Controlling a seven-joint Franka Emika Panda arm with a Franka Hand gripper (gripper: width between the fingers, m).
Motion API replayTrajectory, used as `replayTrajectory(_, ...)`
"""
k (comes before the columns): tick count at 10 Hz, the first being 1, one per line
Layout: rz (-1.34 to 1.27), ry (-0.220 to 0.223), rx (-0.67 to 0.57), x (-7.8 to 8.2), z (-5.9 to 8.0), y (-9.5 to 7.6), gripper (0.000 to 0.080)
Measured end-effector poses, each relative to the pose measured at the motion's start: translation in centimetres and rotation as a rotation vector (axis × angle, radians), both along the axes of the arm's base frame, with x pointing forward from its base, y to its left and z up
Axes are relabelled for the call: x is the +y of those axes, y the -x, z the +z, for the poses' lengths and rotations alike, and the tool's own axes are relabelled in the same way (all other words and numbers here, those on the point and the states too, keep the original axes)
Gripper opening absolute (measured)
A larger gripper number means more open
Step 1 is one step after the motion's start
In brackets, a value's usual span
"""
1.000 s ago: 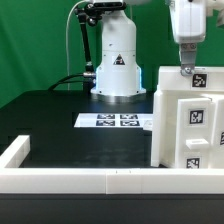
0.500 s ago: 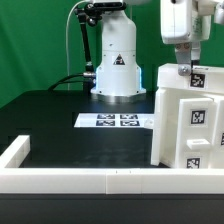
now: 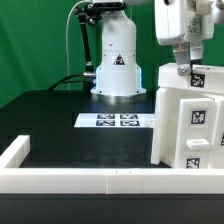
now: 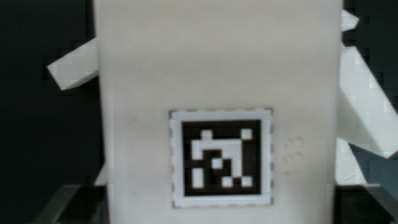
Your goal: Assemble cabinet
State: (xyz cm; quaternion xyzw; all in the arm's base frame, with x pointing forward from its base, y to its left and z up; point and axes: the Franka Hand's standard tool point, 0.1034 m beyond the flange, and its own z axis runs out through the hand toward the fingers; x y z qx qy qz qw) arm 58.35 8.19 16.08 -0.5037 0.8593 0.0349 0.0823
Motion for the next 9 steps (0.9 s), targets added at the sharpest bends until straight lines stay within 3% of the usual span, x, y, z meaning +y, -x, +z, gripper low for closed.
replayTrajectory(1,0.021,-0.001,-0.002,0.1,-0.1,0.0,0.0658)
replayTrajectory(2,0.033,0.0,-0.004,0.1,-0.1,0.0,0.077)
replayTrajectory(4,0.083,0.0,-0.018,0.2,0.3,-0.1,0.0794)
replayTrajectory(7,0.106,-0.021,-0.053,0.7,1.9,-0.6,0.0797)
replayTrajectory(9,0.145,-0.019,-0.066,0.8,1.9,-0.7,0.0797)
